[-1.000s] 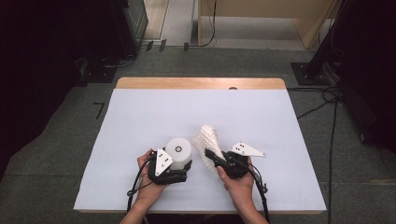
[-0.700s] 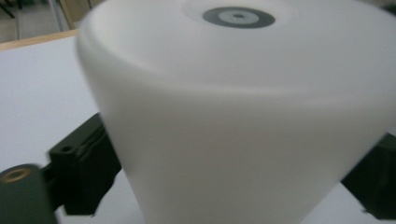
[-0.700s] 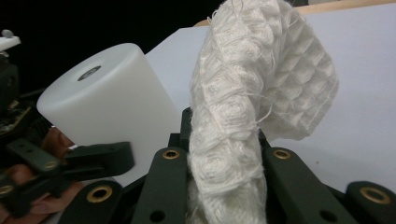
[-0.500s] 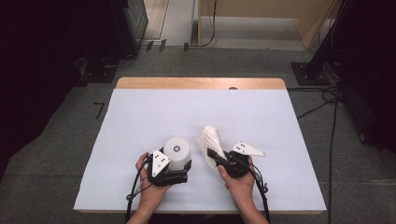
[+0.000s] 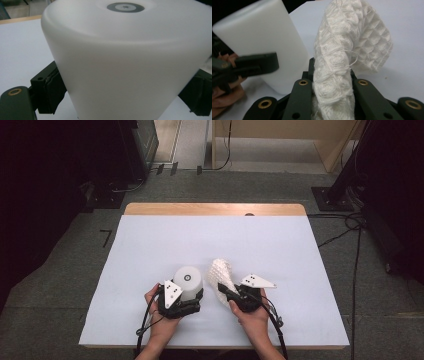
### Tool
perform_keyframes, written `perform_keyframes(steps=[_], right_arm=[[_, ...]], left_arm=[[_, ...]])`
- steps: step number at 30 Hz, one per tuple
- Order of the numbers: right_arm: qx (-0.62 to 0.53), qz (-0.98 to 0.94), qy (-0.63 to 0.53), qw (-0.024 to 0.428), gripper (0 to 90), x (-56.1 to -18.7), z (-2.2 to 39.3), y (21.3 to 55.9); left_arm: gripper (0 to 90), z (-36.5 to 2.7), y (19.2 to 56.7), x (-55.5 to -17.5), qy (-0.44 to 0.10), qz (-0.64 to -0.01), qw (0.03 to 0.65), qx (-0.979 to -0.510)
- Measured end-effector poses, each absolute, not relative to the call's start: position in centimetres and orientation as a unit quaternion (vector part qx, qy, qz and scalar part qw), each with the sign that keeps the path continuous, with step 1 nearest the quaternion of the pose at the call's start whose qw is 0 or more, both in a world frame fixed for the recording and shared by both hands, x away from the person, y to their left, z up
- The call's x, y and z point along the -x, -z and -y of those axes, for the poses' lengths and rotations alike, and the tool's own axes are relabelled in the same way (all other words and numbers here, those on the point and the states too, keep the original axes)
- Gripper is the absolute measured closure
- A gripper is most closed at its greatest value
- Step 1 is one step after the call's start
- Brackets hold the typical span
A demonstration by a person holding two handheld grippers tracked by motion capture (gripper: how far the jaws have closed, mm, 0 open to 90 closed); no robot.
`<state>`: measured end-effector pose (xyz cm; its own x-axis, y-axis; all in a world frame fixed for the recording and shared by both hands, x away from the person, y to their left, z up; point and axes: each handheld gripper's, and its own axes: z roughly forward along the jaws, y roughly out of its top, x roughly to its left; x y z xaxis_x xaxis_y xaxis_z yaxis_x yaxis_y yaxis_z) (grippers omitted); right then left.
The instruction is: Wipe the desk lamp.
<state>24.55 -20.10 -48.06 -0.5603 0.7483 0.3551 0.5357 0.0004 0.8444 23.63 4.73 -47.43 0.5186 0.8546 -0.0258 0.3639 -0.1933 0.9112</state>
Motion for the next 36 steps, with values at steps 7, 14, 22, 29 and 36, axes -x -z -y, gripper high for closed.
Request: perform_keyframes(steps=[7,14,22,29,36], right_arm=[[-0.439,-0.722,-0.529,0.080,77.5,-24.2,18.6,48.6],[-0.413,-0.716,-0.557,0.081,77.6,-23.6,18.3,47.4],[-0.393,-0.697,-0.591,0.102,77.7,-22.7,18.8,45.1],[-0.380,-0.691,-0.605,0.107,77.7,-22.2,18.8,44.0],[-0.411,-0.708,-0.570,0.068,77.8,-23.4,18.3,46.8]], left_arm=[[8.7,-6.3,45.3,-23.6,-0.212,-0.364,0.540,-0.729],[8.7,-5.8,45.6,-23.5,-0.211,-0.345,0.523,-0.750],[8.7,-4.7,46.4,-23.4,-0.207,-0.334,0.501,-0.771],[8.6,-4.9,46.3,-23.5,-0.206,-0.345,0.502,-0.766],[8.7,-5.6,45.5,-23.5,-0.208,-0.344,0.523,-0.752]])
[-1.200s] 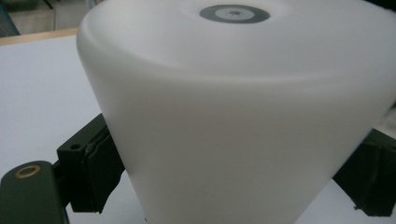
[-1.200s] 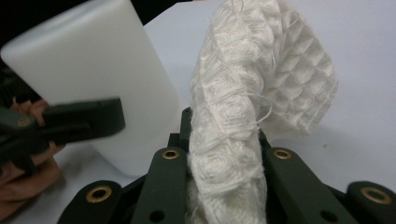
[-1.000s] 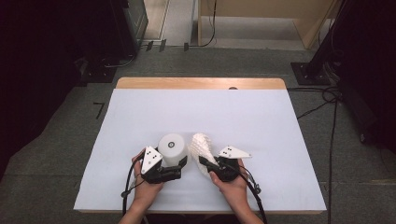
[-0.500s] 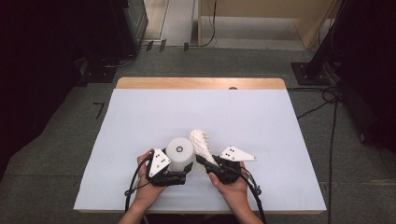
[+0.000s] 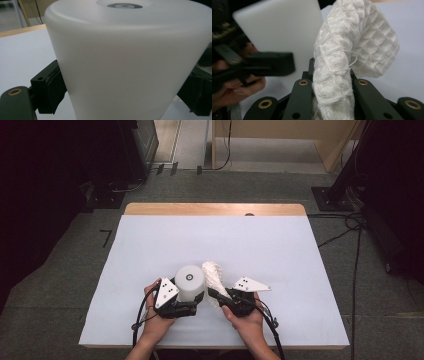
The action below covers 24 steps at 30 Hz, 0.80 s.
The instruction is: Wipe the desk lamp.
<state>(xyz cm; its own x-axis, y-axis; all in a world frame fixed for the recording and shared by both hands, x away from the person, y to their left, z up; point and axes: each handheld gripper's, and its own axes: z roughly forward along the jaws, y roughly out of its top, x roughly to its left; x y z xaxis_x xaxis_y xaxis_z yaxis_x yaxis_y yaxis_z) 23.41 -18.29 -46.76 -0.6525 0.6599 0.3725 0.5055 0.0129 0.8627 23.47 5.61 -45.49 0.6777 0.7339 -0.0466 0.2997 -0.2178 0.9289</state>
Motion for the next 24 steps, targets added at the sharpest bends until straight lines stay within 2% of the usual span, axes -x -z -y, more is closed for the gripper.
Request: perform_keyframes(steps=[5,15,21,22,23,24], right_arm=[[-0.424,-0.706,-0.564,0.063,77.9,-23.8,18.6,47.1],[-0.439,-0.683,-0.577,0.092,77.9,-23.8,20.0,46.2],[-0.448,-0.681,-0.571,0.097,77.9,-24.0,20.3,46.5],[-0.449,-0.681,-0.571,0.098,77.9,-24.0,20.3,46.5],[-0.448,-0.681,-0.571,0.100,77.9,-24.0,20.4,46.5],[-0.449,-0.681,-0.569,0.102,77.9,-24.0,20.4,46.5]], left_arm=[[8.7,-5.3,46.0,-23.5,-0.206,-0.343,0.516,-0.757],[8.6,-4.8,47.8,-23.9,-0.235,-0.341,0.486,-0.770],[8.5,-5.1,47.9,-24.0,-0.224,-0.354,0.492,-0.763],[7.9,-5.3,47.7,-23.9,-0.209,-0.358,0.504,-0.757],[1.9,-5.3,47.5,-23.8,-0.201,-0.360,0.512,-0.754],[0.0,-5.3,47.2,-23.7,-0.202,-0.365,0.516,-0.748]])
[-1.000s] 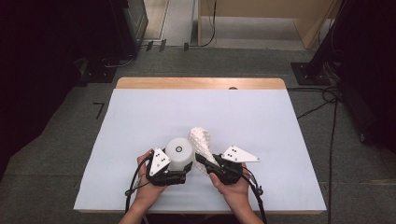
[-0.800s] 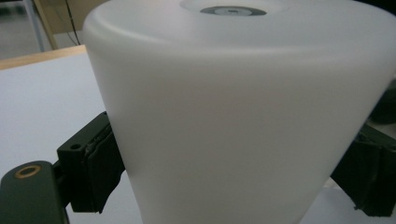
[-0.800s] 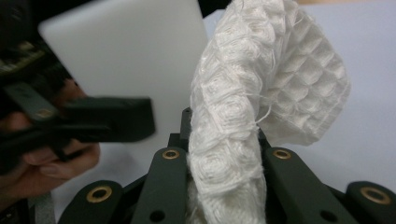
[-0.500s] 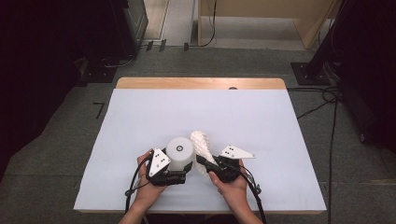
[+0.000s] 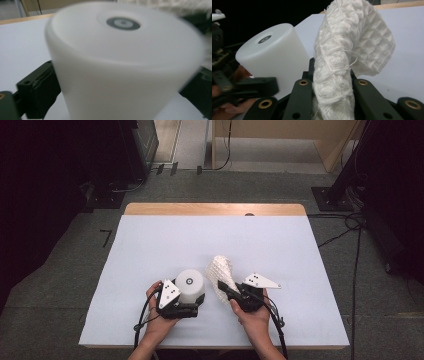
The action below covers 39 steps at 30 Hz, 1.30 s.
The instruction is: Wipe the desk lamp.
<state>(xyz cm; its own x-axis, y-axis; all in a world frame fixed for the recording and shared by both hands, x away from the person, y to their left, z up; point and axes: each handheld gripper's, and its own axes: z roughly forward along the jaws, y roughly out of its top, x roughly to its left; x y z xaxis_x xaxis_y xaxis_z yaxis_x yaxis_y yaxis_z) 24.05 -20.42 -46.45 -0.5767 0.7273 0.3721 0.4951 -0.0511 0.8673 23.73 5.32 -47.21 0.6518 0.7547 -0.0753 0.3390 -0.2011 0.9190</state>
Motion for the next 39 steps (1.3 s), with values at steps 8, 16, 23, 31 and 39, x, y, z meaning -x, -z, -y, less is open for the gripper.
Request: perform_keyframes(steps=[8,16,23,31,39], right_arm=[[-0.456,-0.683,-0.560,0.109,77.7,-24.2,20.5,46.9],[-0.446,-0.697,-0.552,0.105,77.7,-24.0,19.6,47.3],[-0.443,-0.700,-0.549,0.109,77.7,-24.0,19.5,47.4],[-0.440,-0.709,-0.543,0.097,77.7,-24.0,19.2,47.6],[-0.405,-0.714,-0.564,0.089,77.6,-23.2,18.2,46.5]], left_arm=[[2.5,-2.9,46.9,-22.0,-0.300,-0.438,0.458,-0.713],[7.2,-2.9,47.4,-22.3,-0.282,-0.446,0.457,-0.716],[8.9,-3.3,47.3,-22.5,-0.281,-0.431,0.456,-0.726],[8.9,-6.1,45.3,-23.4,-0.198,-0.397,0.536,-0.718],[8.9,-5.7,45.4,-23.2,-0.188,-0.359,0.529,-0.745]])
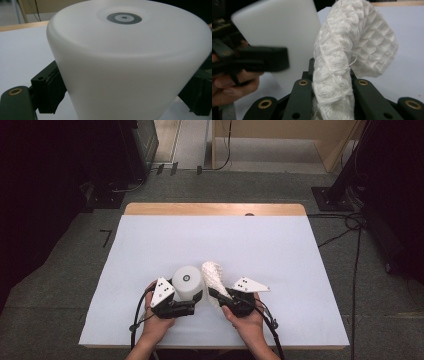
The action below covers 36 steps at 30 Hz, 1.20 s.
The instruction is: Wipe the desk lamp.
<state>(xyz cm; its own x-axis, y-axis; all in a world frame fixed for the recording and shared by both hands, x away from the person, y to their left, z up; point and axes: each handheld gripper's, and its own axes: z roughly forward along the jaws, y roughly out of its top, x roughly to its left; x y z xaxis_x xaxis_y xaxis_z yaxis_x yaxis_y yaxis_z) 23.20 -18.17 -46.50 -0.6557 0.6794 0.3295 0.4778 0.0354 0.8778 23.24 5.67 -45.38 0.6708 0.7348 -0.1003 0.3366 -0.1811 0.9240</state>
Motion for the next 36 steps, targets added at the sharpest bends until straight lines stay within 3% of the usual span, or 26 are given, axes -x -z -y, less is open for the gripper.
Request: perform_keyframes(steps=[11,22,36], right_arm=[[-0.370,-0.699,-0.602,0.115,77.8,-22.4,19.1,43.7],[-0.395,-0.730,-0.554,0.067,78.5,-23.9,18.4,46.5],[-0.396,-0.704,-0.582,0.098,78.8,-23.4,19.3,44.8]], left_arm=[[8.9,-4.9,45.8,-23.0,-0.189,-0.339,0.518,-0.763],[8.9,-6.1,45.1,-23.3,-0.196,-0.350,0.532,-0.746],[8.9,-5.1,47.5,-23.7,-0.229,-0.338,0.494,-0.767]])
